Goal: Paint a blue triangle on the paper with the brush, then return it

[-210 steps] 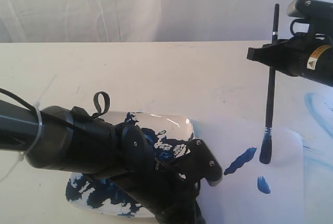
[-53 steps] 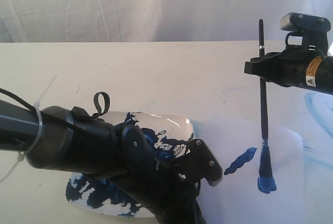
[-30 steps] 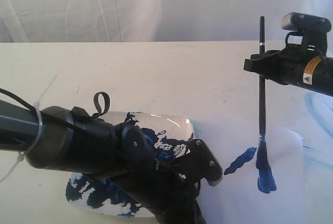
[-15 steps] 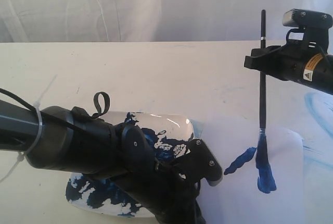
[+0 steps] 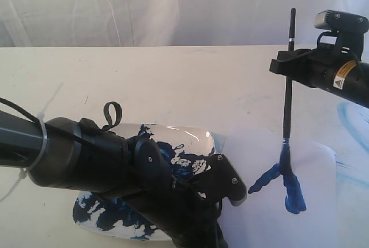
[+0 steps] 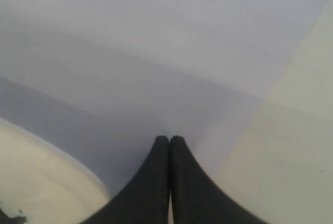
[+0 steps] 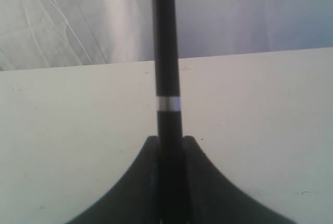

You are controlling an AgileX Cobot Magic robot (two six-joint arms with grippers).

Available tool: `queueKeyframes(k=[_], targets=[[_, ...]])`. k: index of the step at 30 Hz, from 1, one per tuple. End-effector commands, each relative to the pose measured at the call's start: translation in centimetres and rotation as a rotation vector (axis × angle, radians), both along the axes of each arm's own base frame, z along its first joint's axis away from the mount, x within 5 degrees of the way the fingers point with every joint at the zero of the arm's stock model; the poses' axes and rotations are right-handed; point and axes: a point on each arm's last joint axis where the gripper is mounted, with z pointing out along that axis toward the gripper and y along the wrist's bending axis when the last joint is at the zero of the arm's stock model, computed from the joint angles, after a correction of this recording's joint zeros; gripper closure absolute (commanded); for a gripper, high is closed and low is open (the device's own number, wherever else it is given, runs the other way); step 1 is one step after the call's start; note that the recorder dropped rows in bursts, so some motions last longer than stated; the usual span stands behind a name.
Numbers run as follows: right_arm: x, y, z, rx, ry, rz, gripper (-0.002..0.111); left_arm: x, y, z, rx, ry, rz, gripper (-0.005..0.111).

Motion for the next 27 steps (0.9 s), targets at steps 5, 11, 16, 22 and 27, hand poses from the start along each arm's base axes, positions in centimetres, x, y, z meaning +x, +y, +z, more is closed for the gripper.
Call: queueKeyframes(k=[5, 11, 16, 22, 27], targets=[[0.2, -0.1, 0.1, 0.008, -0.043, 0.0, 0.108, -0.4, 0.3, -0.5, 0.02, 0.021, -0.013, 0.107], [0.4, -0.3, 0.3, 0.034, -0.051, -0.031, 0.108, -0.4, 0.3, -0.5, 0.02, 0.021, -0.013, 0.107], [0.5, -0.3, 0.5, 0.016, -0.074, -0.032, 0.108, -0.4, 0.3, -0.5, 0.02, 0.021, -0.013, 0.107], [0.3, -0.2, 1.7, 0.044, -0.132, -0.015, 0.108, -0.4, 0.3, -0.5, 0.02, 0.021, -0.013, 0.107], [-0.7, -0.5, 4.0, -0.003, -0.141, -0.024, 0.108, -0.4, 0.3, -0.5, 0.02, 0.021, -0.013, 0.107]])
